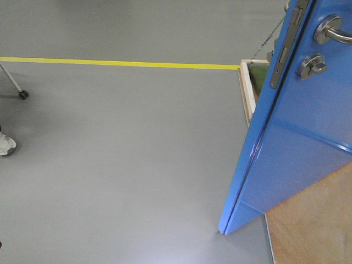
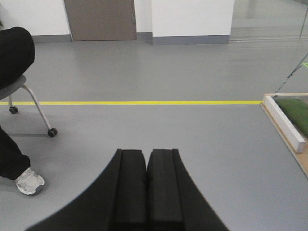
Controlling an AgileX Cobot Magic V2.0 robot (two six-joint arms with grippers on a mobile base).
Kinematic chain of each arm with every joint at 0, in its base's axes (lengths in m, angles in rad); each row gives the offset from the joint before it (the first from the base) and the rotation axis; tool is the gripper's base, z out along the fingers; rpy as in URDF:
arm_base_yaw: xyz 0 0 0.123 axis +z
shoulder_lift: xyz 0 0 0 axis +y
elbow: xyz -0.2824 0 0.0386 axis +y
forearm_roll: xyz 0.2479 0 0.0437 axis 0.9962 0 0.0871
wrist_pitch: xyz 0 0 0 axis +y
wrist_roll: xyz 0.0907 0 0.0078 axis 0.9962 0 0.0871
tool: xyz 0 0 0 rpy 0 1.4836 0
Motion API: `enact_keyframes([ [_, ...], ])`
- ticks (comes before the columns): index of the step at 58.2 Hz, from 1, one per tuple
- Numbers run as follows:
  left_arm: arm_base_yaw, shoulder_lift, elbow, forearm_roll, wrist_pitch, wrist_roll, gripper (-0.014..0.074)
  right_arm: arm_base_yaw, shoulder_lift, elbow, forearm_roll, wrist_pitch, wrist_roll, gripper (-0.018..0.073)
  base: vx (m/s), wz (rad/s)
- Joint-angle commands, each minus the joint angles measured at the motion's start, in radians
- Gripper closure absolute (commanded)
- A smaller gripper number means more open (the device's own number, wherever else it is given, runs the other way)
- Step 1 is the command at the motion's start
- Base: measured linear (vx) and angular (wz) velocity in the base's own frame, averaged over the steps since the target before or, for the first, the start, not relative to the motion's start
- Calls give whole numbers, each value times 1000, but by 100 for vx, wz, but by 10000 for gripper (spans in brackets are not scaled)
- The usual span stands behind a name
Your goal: Move to blue door and open it
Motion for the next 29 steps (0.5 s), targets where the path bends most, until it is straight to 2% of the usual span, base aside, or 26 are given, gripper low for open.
enact_keyframes([
  [1,1,-14,-27,-3,-81,-7,524,8,-27,-32,56,-24,-9,548,13,17],
  [29,1,-14,-27,-3,-81,-7,524,8,-27,-32,56,-24,-9,548,17,12],
])
